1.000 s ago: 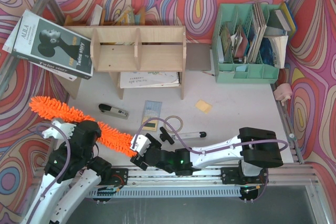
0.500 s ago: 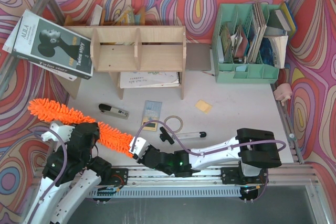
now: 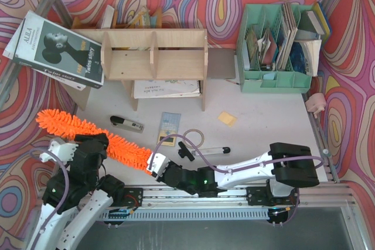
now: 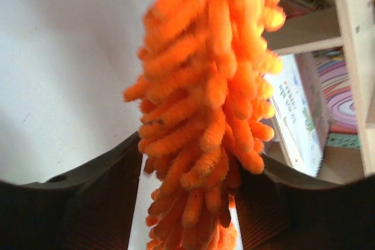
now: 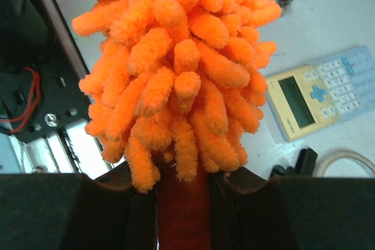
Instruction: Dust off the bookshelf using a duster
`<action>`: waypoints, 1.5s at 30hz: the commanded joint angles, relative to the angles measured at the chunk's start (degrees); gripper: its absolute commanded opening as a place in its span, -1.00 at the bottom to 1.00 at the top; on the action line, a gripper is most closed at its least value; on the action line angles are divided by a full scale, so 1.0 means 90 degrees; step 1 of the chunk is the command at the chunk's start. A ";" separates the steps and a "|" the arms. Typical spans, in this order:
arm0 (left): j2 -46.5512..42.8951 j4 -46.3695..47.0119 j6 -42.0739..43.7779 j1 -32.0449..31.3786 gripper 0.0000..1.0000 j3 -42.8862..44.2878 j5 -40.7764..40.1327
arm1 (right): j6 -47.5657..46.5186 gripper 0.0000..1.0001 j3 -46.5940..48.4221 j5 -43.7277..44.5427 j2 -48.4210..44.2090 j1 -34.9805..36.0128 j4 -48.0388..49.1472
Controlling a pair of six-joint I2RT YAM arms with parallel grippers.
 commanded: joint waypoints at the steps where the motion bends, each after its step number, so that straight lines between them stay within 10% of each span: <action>1: -0.0121 -0.0334 0.0337 0.0023 0.29 0.0280 -0.0558 | -0.0261 -1.00 -0.0142 0.0412 -0.0544 -0.0039 -0.0109; 6: -0.0408 -0.0405 0.1108 0.0027 0.68 0.0597 -0.1136 | -0.0640 -1.00 -0.0210 0.0518 -0.0949 -0.0040 -0.0443; 18: -0.1636 -0.1584 0.0876 -0.0002 0.79 0.0746 -0.2931 | -0.1157 -1.00 -0.0717 0.0834 -0.2329 -0.0040 -0.0820; 28: -0.1509 -0.0577 0.1396 -0.0042 0.85 -0.0281 -0.2072 | -0.1162 -1.00 0.0074 0.1851 -0.2102 -0.0040 -0.0627; 45: -0.1257 0.0443 0.1731 -0.0047 0.96 -0.1809 -0.1026 | -0.1142 -1.00 0.1788 0.0739 -0.0380 -0.0591 -0.0672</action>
